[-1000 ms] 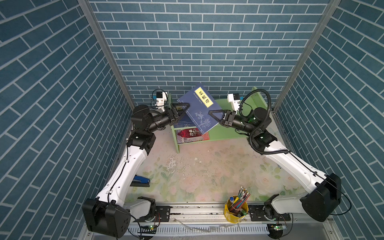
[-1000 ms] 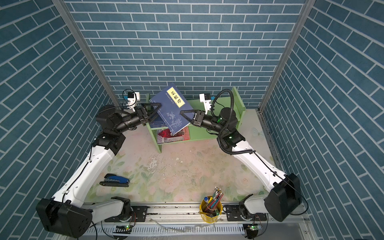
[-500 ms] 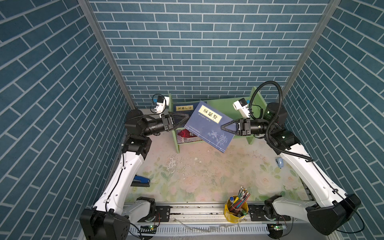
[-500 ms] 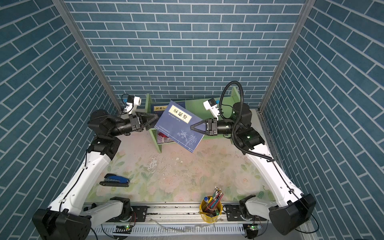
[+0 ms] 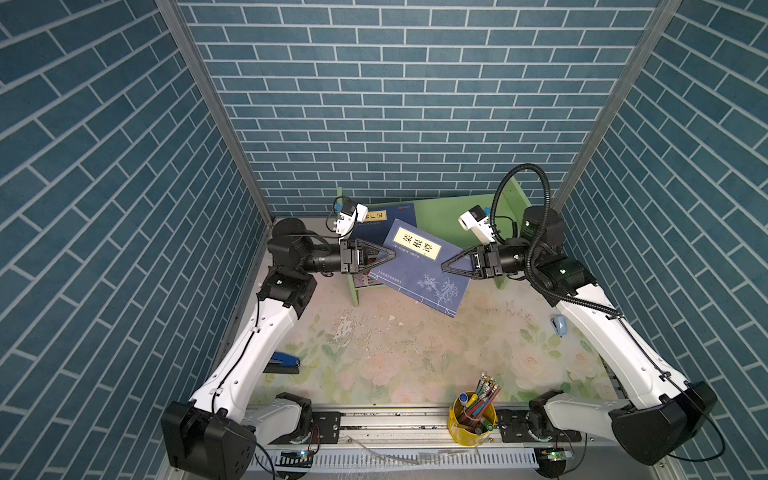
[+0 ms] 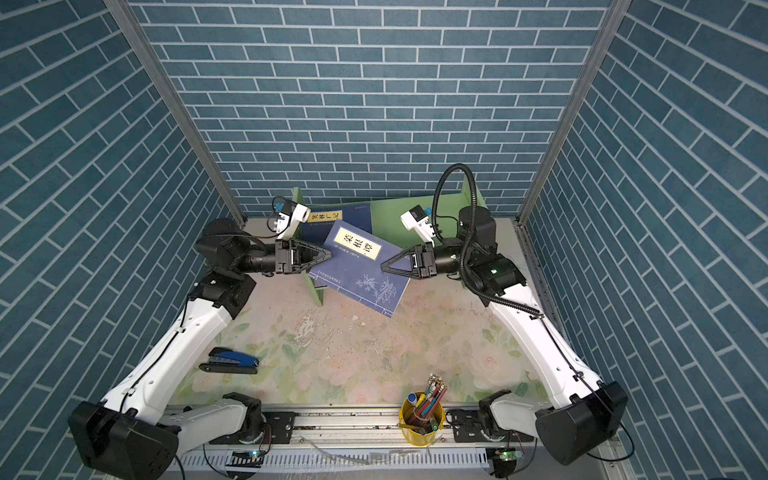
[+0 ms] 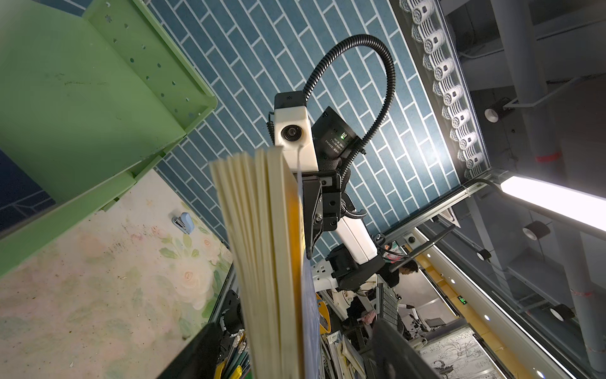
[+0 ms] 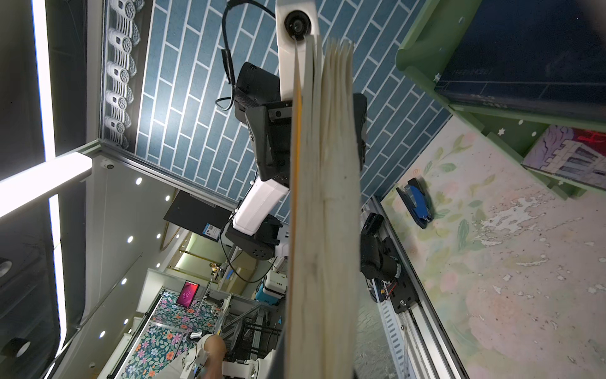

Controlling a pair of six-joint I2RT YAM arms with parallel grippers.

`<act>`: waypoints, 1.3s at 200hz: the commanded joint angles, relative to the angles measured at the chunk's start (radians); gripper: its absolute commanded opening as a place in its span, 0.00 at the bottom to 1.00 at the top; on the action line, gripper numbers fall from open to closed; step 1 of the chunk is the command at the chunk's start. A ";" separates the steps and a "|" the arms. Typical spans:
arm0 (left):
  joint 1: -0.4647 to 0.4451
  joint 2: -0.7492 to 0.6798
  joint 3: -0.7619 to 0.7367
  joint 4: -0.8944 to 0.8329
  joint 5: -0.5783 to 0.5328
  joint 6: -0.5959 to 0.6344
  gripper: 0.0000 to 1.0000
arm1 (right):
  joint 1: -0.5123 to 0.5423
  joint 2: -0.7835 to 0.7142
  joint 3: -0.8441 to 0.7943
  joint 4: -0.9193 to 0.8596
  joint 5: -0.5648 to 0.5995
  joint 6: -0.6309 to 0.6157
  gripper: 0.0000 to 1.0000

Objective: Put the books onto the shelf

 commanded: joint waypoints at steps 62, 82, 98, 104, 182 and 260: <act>-0.024 0.000 0.008 0.015 -0.030 0.041 0.08 | -0.004 0.042 0.091 -0.044 -0.033 -0.097 0.00; -0.024 0.000 0.004 -0.008 -0.064 0.046 0.00 | -0.006 0.051 0.096 -0.044 -0.024 -0.099 0.14; -0.024 -0.004 0.000 -0.021 -0.090 0.054 0.00 | -0.008 0.057 0.098 -0.045 -0.019 -0.101 0.31; -0.023 -0.006 -0.002 -0.020 -0.099 0.055 0.00 | -0.012 0.059 0.099 -0.045 -0.014 -0.102 0.35; 0.039 -0.010 0.066 -0.013 -0.147 0.072 0.00 | -0.096 0.012 -0.016 0.188 0.098 0.089 0.50; 0.054 0.011 0.096 -0.028 -0.187 0.097 0.00 | -0.089 -0.022 -0.219 0.673 0.210 0.426 0.56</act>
